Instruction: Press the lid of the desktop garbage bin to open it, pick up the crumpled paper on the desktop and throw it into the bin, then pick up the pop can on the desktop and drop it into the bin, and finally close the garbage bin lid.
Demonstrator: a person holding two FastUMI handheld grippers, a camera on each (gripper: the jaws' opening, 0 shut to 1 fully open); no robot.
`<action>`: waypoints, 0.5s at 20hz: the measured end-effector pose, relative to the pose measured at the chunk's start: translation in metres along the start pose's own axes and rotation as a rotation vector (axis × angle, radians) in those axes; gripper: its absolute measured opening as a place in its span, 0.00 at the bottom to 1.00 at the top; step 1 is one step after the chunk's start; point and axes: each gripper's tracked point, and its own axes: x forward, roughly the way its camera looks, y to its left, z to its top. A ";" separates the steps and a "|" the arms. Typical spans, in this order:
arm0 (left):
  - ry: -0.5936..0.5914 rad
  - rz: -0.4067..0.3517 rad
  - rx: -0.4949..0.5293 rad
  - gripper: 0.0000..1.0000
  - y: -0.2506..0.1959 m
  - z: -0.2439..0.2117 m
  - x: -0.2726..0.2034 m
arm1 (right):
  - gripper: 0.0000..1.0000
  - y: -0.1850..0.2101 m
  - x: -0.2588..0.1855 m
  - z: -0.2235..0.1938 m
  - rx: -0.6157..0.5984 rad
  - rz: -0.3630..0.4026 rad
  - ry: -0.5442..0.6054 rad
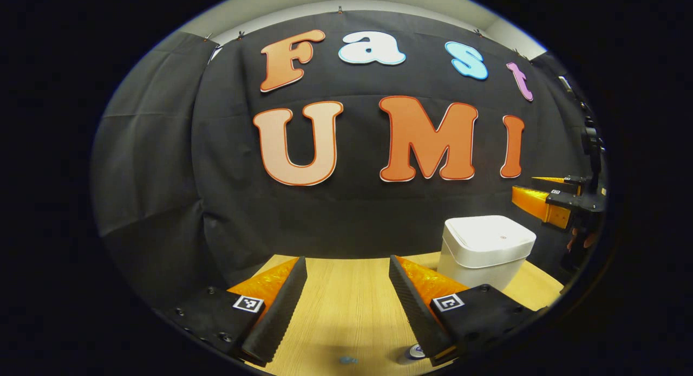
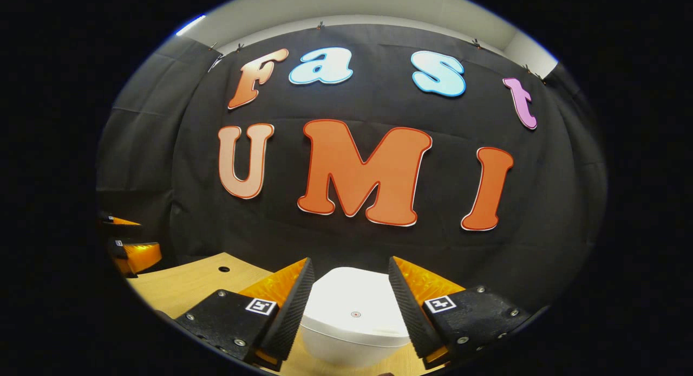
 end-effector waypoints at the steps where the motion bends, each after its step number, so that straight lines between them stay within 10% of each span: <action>1: 0.005 0.010 -0.001 0.97 0.003 -0.002 -0.002 | 0.81 -0.001 0.002 -0.001 0.003 0.002 0.006; 10: 0.029 0.117 0.003 0.97 0.031 -0.010 -0.024 | 0.41 -0.010 0.028 -0.019 0.016 0.017 0.073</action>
